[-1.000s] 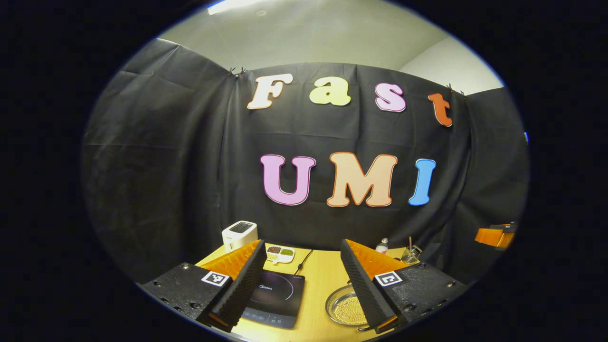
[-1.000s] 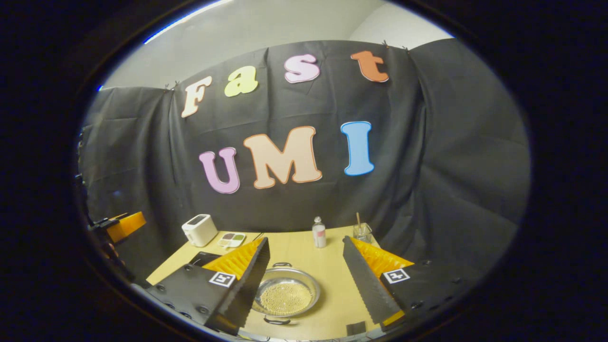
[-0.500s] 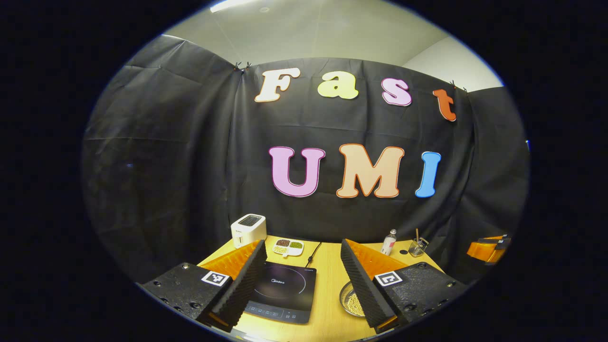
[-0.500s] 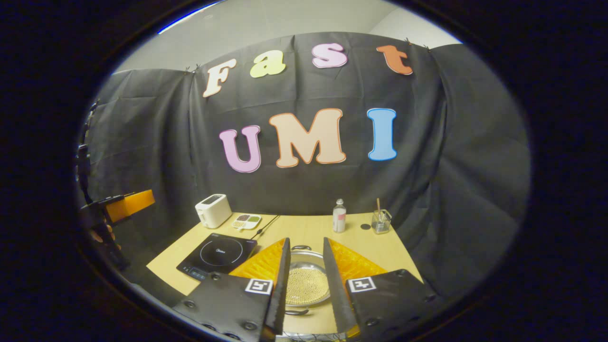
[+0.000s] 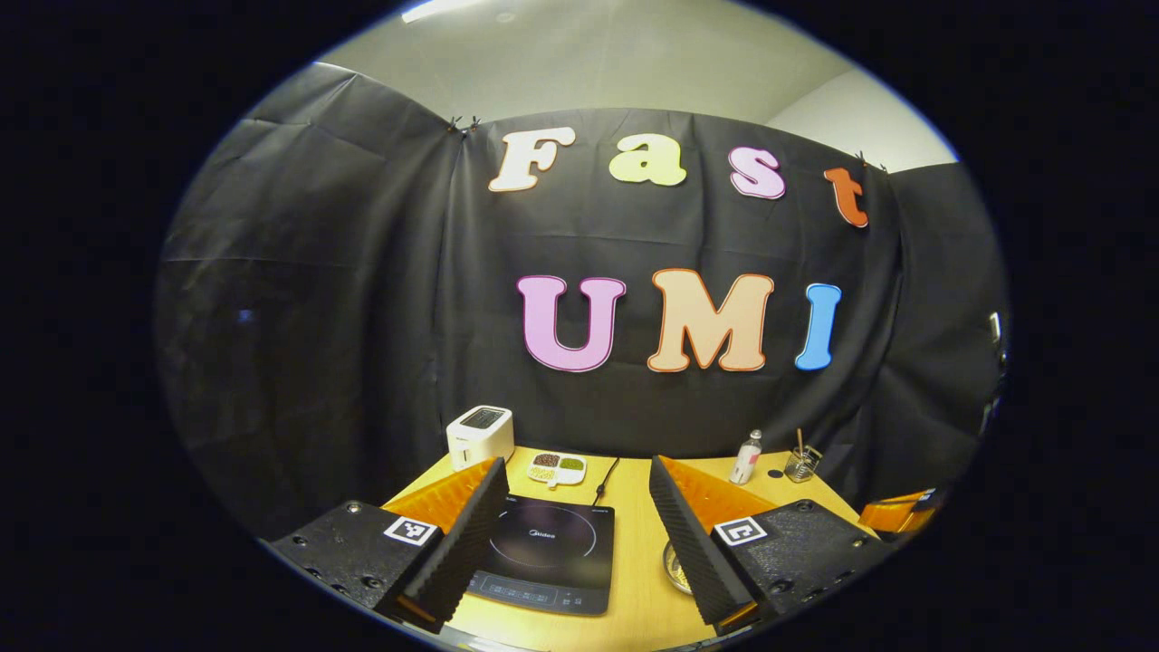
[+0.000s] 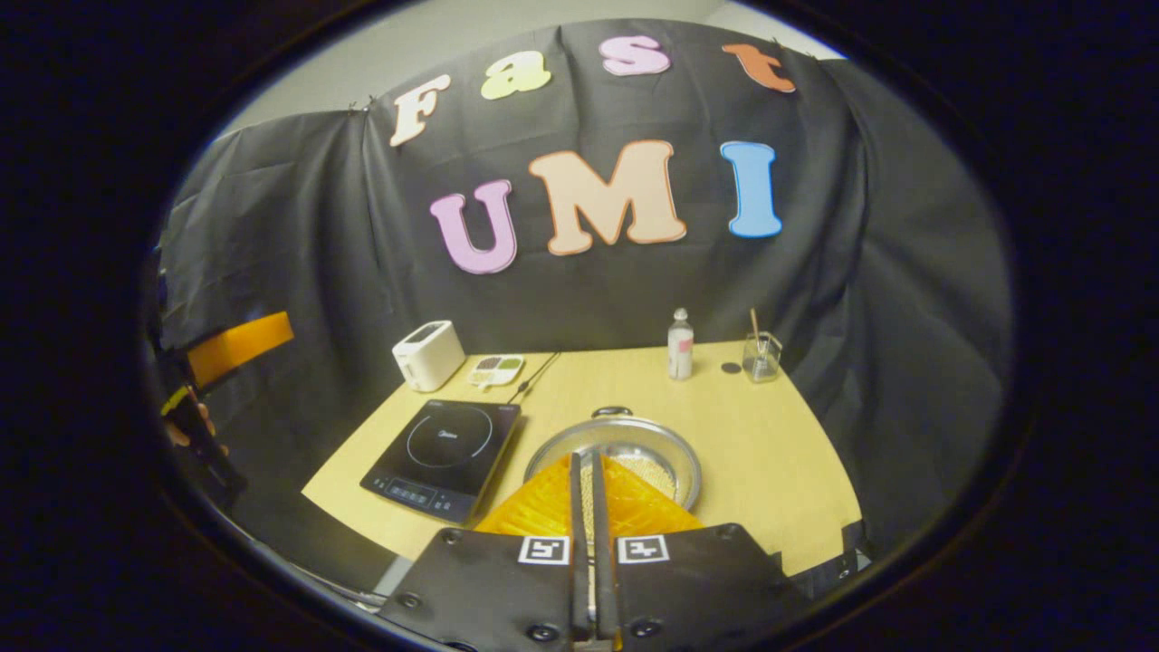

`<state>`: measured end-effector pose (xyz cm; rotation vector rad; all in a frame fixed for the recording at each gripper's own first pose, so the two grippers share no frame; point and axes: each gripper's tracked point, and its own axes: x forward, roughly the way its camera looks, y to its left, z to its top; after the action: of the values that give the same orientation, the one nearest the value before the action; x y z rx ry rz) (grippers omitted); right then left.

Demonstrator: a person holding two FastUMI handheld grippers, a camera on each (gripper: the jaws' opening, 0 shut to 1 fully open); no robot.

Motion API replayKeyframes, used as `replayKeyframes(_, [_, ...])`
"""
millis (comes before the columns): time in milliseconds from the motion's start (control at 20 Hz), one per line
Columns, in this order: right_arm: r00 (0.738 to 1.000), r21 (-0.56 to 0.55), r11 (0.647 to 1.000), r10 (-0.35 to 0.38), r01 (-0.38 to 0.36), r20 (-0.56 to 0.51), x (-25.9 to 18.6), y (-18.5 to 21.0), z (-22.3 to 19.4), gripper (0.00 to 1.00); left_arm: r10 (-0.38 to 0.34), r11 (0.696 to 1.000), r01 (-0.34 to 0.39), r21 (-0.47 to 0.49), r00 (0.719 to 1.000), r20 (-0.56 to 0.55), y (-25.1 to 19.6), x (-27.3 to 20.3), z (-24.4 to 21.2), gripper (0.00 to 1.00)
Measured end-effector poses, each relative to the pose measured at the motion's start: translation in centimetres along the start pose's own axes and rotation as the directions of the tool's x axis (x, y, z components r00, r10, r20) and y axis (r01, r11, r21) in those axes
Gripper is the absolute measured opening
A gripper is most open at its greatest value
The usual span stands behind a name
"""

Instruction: First push the handle of the pot to place it horizontally, then grasp the pot with both hands and set it on the induction cooktop.

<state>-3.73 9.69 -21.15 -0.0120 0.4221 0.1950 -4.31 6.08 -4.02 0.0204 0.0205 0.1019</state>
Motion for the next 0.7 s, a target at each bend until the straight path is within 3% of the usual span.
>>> replayKeyframes(200, [0.993,0.029,0.999,0.022,-0.019,-0.115,1.2,0.5,-4.6,0.0,0.006,1.0,-0.006,0.006,1.0,-0.017,1.0,-0.3,-1.1,0.92])
replayKeyframes(400, [0.97,0.093,0.995,0.064,-0.043,-0.237,2.4,1.6,-8.8,0.0,0.016,1.0,-0.016,0.019,1.0,-0.027,2.1,-0.3,-1.8,0.96])
replayKeyframes(450, [0.959,0.108,0.993,0.082,-0.054,-0.271,2.8,1.9,-9.7,0.05,0.016,1.0,-0.015,0.019,1.0,-0.025,2.1,-0.4,-1.9,0.92])
replayKeyframes(500, [0.944,0.136,0.989,0.105,-0.065,-0.313,3.0,2.4,-11.0,0.0,0.015,1.0,-0.014,0.016,1.0,-0.02,2.2,-0.4,-1.9,0.96])
replayKeyframes(600, [0.902,0.217,0.974,0.148,-0.063,-0.407,3.7,3.0,-13.7,0.05,0.011,1.0,-0.01,0.008,1.0,-0.007,2.2,-0.4,-1.8,0.96])
replayKeyframes(700, [0.862,0.281,0.958,0.188,-0.056,-0.47,4.6,3.3,-15.6,0.0,0.013,1.0,-0.013,0.02,1.0,-0.003,2.3,-0.3,-2.0,0.92])
